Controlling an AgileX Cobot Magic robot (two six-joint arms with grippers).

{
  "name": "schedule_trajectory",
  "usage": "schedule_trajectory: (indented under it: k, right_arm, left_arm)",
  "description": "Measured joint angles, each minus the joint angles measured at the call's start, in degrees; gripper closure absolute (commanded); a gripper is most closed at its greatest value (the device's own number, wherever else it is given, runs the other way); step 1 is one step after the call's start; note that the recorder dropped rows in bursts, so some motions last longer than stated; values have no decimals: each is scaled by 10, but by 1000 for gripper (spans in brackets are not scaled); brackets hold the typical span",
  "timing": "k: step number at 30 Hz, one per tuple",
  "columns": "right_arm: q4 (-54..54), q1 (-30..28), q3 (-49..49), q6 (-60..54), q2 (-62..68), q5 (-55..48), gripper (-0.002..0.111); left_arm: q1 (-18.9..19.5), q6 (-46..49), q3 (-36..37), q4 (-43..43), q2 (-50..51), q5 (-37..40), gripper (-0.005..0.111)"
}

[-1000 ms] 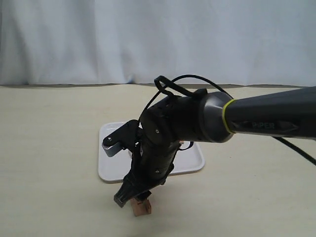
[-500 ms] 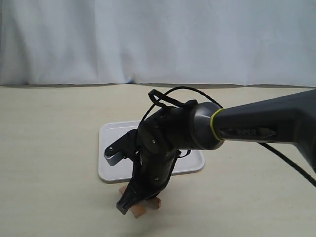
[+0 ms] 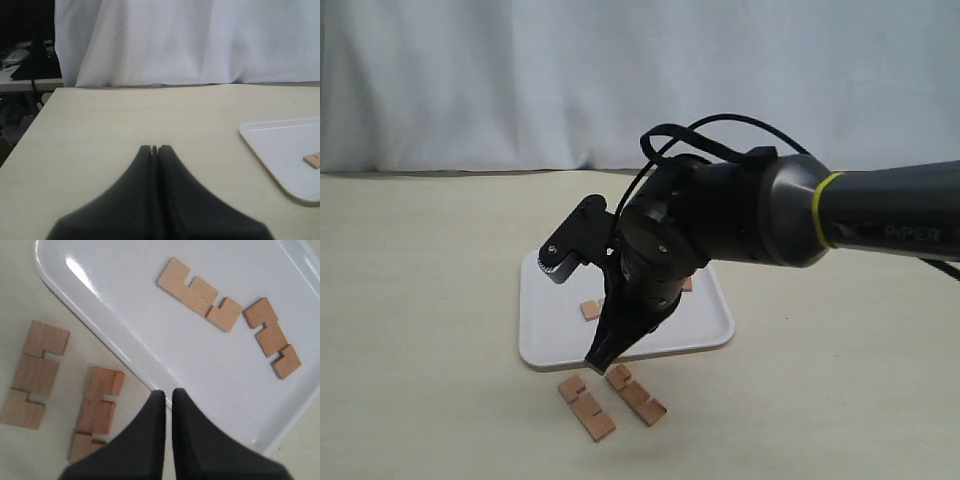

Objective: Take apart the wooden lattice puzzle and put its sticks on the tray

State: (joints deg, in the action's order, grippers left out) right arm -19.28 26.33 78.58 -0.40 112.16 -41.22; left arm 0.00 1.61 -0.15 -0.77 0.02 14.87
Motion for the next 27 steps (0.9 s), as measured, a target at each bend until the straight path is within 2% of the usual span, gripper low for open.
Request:
schedule_trajectory:
  k: [8, 19, 24, 27]
  right_arm:
    - [49, 0, 0, -2, 24, -50, 75]
    - [122, 0, 0, -52, 60, -79, 73]
    - [132, 0, 0, -57, 60, -82, 59]
    - [140, -1, 0, -59, 60, -84, 55]
  left_arm:
    - [0, 0, 0, 0, 0, 0, 107]
    - [0, 0, 0, 0, 0, 0, 107]
    - [0, 0, 0, 0, 0, 0, 107]
    - [0, 0, 0, 0, 0, 0, 107]
